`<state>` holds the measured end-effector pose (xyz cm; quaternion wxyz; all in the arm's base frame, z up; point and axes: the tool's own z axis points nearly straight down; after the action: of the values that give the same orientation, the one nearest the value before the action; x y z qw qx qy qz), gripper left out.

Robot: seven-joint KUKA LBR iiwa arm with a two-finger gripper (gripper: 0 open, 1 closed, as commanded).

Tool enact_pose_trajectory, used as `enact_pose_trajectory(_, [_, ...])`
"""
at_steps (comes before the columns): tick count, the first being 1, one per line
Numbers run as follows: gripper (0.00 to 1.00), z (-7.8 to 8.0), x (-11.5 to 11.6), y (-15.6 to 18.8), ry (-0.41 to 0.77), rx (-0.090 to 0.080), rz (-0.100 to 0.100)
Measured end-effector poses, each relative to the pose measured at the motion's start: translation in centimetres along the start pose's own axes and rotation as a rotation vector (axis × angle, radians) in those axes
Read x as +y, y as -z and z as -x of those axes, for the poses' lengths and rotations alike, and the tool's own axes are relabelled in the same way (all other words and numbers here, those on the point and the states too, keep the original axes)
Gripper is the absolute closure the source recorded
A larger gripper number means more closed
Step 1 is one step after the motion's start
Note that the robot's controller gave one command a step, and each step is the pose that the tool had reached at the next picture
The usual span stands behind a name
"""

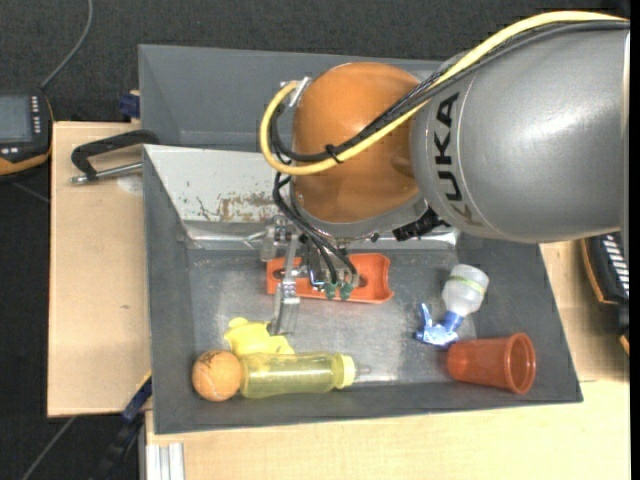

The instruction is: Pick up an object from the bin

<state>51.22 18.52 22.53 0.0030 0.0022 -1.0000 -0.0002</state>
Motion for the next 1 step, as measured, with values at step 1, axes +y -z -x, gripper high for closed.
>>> enact_pose_trajectory(1, [0.00, 0.15, -0.10, 0.48, -0.003, -0.008, 0.002])
